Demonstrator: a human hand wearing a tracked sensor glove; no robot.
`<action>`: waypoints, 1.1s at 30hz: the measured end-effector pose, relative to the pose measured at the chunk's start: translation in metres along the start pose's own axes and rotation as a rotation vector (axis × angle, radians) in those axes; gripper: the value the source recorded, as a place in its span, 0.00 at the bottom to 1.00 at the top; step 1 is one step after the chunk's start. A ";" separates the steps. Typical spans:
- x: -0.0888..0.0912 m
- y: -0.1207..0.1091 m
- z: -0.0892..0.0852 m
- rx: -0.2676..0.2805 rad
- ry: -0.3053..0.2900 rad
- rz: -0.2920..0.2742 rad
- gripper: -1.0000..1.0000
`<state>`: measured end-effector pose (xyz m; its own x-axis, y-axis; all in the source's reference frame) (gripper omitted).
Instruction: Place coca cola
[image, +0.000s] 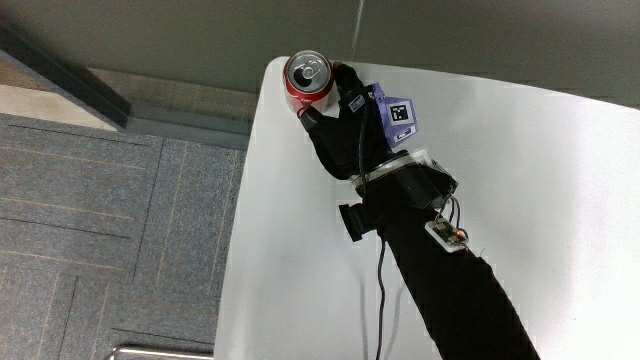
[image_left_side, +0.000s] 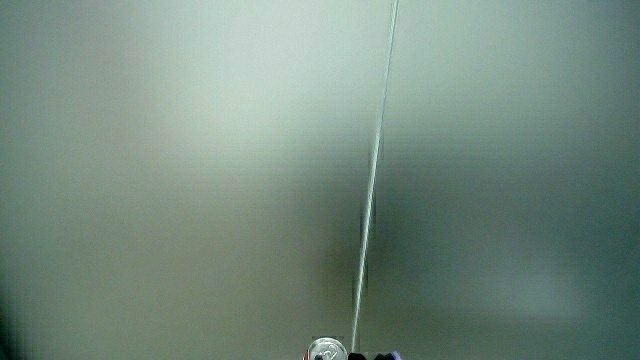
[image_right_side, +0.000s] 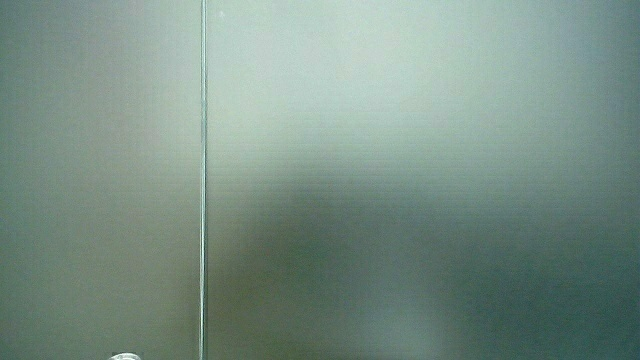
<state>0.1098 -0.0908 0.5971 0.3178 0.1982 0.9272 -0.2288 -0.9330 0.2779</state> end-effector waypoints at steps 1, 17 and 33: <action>0.001 0.000 -0.001 0.005 -0.001 0.021 0.02; 0.014 0.001 -0.004 -0.030 -0.130 -0.119 0.00; -0.012 -0.010 0.019 -0.104 -0.520 0.008 0.00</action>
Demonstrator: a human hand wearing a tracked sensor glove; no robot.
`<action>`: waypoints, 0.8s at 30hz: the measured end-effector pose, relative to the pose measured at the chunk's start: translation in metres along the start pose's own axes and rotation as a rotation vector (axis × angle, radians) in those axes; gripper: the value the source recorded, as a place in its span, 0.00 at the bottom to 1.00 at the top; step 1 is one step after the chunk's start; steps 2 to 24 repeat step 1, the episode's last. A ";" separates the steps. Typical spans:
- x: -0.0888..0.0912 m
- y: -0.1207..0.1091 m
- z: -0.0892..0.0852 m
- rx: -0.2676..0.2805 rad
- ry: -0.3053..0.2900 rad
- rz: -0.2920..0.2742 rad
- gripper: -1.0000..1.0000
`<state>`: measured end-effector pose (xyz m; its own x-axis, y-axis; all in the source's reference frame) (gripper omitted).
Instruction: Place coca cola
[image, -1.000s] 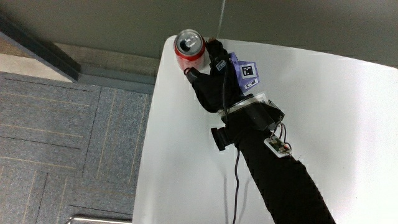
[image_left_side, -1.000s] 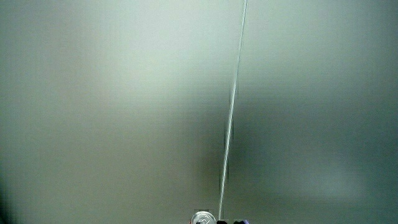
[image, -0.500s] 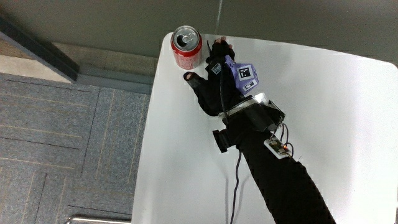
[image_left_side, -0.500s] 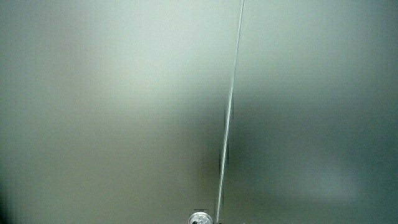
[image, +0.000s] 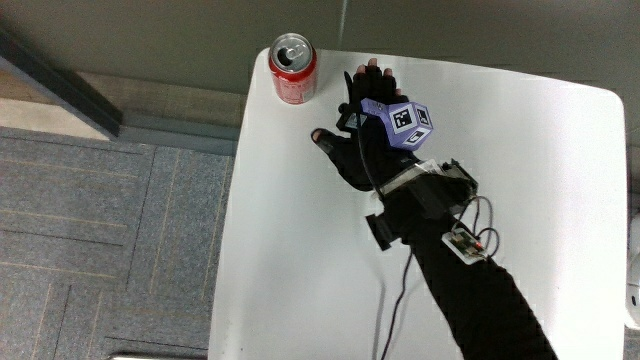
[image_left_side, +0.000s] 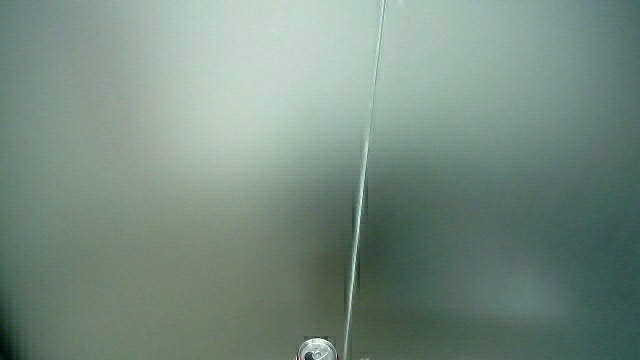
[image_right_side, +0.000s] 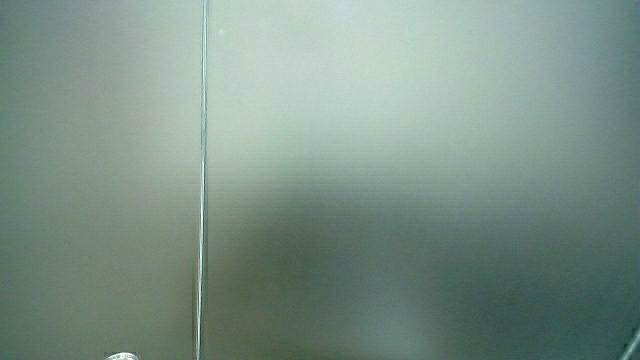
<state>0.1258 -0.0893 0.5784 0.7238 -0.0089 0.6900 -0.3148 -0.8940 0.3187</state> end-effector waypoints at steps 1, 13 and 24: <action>0.003 0.000 0.001 0.020 -0.042 0.025 0.00; 0.003 0.000 0.001 0.020 -0.042 0.025 0.00; 0.003 0.000 0.001 0.020 -0.042 0.025 0.00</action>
